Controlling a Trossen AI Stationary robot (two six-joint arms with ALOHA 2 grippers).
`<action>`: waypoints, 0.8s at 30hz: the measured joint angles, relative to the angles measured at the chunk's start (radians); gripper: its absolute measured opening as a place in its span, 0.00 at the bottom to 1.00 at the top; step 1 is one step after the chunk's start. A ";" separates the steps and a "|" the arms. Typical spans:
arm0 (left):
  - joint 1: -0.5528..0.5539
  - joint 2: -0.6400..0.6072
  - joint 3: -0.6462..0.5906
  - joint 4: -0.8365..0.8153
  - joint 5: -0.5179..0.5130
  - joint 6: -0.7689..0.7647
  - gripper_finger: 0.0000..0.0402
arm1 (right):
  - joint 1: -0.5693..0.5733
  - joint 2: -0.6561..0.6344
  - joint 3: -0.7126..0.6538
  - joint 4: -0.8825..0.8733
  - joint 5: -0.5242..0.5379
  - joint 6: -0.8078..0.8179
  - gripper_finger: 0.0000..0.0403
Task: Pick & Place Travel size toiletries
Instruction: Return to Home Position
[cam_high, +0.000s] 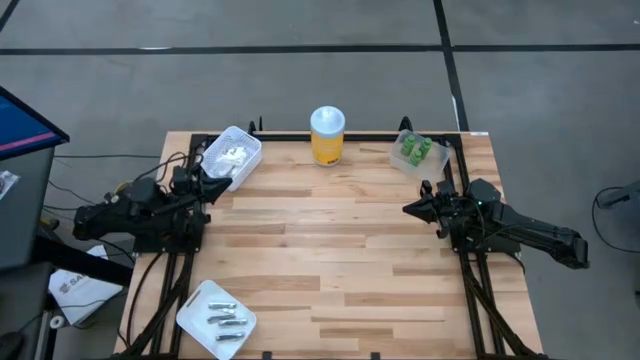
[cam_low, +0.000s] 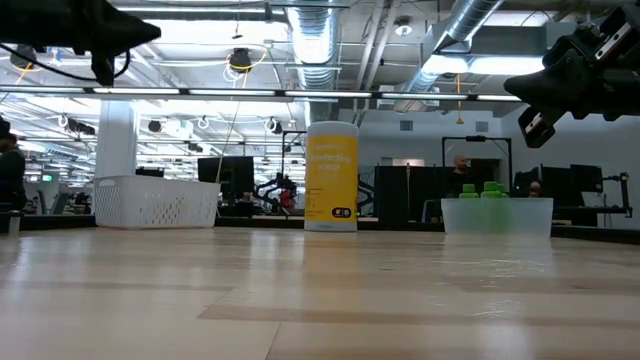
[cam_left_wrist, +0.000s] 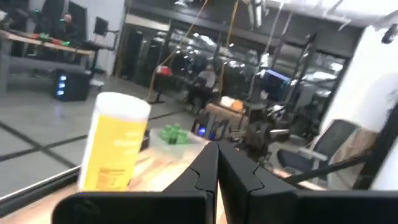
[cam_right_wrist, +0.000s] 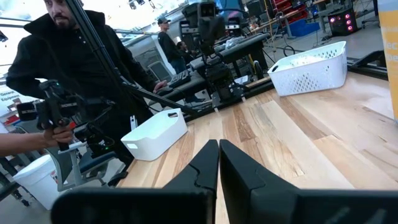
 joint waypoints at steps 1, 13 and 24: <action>0.000 0.001 -0.001 -0.010 -0.007 0.000 0.00 | 0.000 0.000 0.000 0.000 0.000 0.000 0.02; 0.002 0.000 0.001 -0.096 -0.054 -0.004 0.00 | -0.007 0.000 0.000 -0.002 0.023 -0.042 0.02; 0.002 0.000 -0.206 0.013 -0.052 -0.134 0.00 | -0.007 0.000 0.000 -0.002 0.025 -0.042 0.02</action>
